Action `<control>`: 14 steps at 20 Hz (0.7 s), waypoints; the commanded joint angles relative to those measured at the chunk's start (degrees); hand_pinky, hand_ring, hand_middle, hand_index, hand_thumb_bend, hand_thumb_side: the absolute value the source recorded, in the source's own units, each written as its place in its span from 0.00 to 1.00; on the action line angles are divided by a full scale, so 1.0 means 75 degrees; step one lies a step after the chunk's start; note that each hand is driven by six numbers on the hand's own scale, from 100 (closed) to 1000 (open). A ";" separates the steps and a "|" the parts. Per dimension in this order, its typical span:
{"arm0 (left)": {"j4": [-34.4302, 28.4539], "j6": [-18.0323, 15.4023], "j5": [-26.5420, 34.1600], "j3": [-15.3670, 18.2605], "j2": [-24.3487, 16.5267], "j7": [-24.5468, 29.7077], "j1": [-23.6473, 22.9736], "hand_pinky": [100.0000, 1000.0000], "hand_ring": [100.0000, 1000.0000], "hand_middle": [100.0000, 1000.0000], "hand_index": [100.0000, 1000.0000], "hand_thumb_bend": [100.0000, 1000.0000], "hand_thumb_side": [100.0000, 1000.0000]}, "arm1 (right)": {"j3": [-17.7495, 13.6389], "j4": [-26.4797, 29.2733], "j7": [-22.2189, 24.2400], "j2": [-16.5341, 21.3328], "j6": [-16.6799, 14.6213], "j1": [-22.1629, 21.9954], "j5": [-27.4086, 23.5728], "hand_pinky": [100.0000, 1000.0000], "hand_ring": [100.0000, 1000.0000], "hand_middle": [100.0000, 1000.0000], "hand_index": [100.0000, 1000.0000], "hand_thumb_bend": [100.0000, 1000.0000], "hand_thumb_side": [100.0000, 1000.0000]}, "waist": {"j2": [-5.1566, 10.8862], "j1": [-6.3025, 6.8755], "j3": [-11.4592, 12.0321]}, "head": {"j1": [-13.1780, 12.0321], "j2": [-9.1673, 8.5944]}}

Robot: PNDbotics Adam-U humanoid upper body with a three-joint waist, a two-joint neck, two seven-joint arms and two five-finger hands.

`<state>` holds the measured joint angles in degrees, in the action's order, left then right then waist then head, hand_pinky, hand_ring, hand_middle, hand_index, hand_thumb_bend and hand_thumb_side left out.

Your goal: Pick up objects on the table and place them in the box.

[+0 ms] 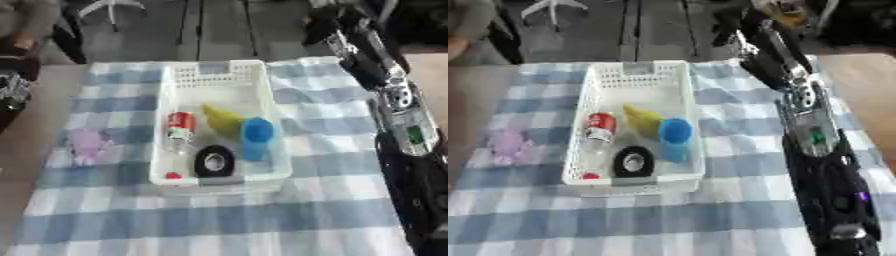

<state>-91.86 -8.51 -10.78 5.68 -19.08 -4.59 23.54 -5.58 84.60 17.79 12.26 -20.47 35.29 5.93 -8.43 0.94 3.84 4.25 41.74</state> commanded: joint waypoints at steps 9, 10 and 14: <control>-0.0155 0.0020 -0.0049 0.0064 -0.0233 0.0007 0.0058 0.25 0.61 0.62 0.80 0.66 0.61 | -0.0002 0.0175 -0.0032 0.0168 -0.0011 0.0131 -0.0018 0.58 0.51 0.56 0.75 0.00 0.61 | 0.0432 -0.0070 -0.0003 | 0.0006 -0.0078; -0.0157 0.0020 -0.0051 0.0063 -0.0235 0.0008 0.0057 0.25 0.61 0.62 0.80 0.67 0.61 | -0.0002 0.0176 -0.0033 0.0168 -0.0011 0.0131 -0.0018 0.58 0.51 0.56 0.75 0.00 0.61 | 0.0431 -0.0069 -0.0003 | 0.0007 -0.0073; -0.0156 0.0021 -0.0065 0.0063 -0.0236 0.0011 0.0049 0.25 0.61 0.62 0.80 0.67 0.61 | -0.0008 0.0181 -0.0040 0.0172 -0.0009 0.0133 -0.0013 0.58 0.51 0.56 0.75 0.00 0.61 | 0.0428 -0.0063 -0.0009 | 0.0012 -0.0070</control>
<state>-91.86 -8.42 -11.10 5.68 -19.09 -4.51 23.39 -5.58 84.60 17.70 12.33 -20.53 35.29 5.93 -8.43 0.94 3.83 4.27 41.73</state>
